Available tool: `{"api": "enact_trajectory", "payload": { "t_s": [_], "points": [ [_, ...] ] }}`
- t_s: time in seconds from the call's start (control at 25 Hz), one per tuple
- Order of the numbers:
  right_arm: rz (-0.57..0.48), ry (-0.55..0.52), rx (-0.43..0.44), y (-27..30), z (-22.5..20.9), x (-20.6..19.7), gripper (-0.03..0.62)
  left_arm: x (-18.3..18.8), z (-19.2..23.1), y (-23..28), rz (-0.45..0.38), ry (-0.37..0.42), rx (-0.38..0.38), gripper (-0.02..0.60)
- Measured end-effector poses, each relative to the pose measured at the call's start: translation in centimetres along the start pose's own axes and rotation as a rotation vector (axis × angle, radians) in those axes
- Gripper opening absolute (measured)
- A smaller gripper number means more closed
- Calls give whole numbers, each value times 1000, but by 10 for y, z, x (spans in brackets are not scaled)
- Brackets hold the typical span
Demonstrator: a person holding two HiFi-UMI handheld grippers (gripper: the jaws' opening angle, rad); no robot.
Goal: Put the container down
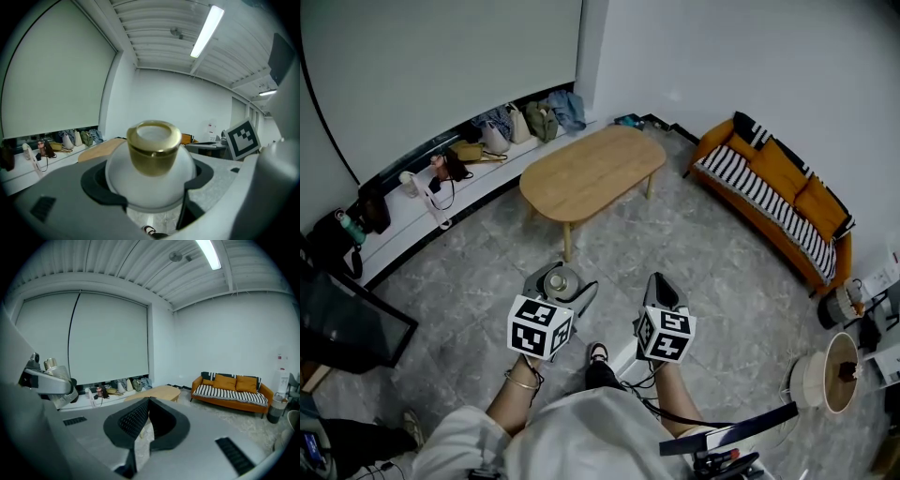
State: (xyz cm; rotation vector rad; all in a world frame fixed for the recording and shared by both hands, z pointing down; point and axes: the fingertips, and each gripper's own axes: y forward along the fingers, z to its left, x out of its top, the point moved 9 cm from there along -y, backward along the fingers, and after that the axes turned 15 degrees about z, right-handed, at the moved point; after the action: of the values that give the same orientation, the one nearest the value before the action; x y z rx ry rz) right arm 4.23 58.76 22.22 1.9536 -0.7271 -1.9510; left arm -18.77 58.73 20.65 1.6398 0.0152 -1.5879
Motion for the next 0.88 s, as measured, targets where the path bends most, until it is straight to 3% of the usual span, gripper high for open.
{"api": "enact_trajectory", "payload": {
  "t_s": [0.88],
  "points": [
    [-10, 17, 51, 149, -97, 108, 23, 126, 40, 147, 2, 25, 40, 344]
  ]
}}
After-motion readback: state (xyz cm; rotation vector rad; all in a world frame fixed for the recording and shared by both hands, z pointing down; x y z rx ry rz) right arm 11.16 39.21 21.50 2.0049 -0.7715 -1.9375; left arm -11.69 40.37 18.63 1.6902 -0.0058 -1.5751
